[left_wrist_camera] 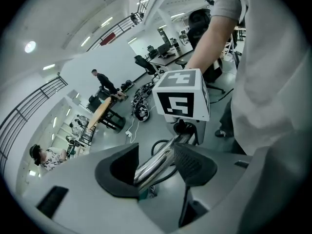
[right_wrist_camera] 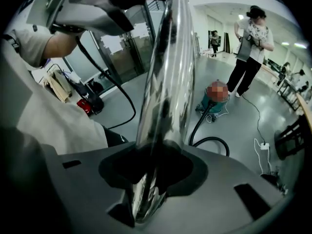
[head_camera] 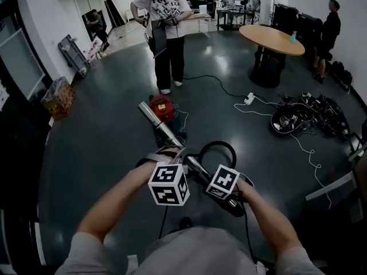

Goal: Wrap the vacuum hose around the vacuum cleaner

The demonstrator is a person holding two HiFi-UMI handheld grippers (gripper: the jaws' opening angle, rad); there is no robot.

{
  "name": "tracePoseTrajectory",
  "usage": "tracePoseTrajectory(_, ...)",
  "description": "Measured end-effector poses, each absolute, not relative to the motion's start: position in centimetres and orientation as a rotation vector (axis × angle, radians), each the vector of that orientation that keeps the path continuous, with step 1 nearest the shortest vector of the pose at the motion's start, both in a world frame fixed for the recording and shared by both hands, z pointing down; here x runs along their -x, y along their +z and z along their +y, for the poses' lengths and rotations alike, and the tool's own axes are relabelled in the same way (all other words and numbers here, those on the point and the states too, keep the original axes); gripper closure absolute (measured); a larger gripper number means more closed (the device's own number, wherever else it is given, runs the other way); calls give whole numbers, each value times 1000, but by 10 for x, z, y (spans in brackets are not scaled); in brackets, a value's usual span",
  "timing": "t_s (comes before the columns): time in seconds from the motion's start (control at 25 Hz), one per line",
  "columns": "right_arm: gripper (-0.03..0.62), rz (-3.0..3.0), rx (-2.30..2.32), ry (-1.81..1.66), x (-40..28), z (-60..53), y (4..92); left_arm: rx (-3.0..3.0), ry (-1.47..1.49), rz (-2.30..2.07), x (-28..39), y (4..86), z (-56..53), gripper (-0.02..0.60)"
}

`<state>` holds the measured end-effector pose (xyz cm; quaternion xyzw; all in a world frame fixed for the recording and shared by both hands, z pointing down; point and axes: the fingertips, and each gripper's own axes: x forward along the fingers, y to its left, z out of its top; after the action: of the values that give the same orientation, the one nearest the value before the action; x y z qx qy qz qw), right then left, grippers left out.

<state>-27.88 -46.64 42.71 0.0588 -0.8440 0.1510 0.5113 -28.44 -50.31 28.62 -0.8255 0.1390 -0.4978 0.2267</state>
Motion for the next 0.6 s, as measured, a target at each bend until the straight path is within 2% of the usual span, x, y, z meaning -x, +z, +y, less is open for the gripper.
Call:
tracePoseTrajectory(0.32, 451, -1842, -22, 188, 330, -463, 446, 2195, -1726, 20, 364, 350, -485, 350)
tracePoseTrajectory(0.6, 453, -1760, 32, 78, 360, -459, 447, 2185, -1746, -102, 395, 371, -480, 350)
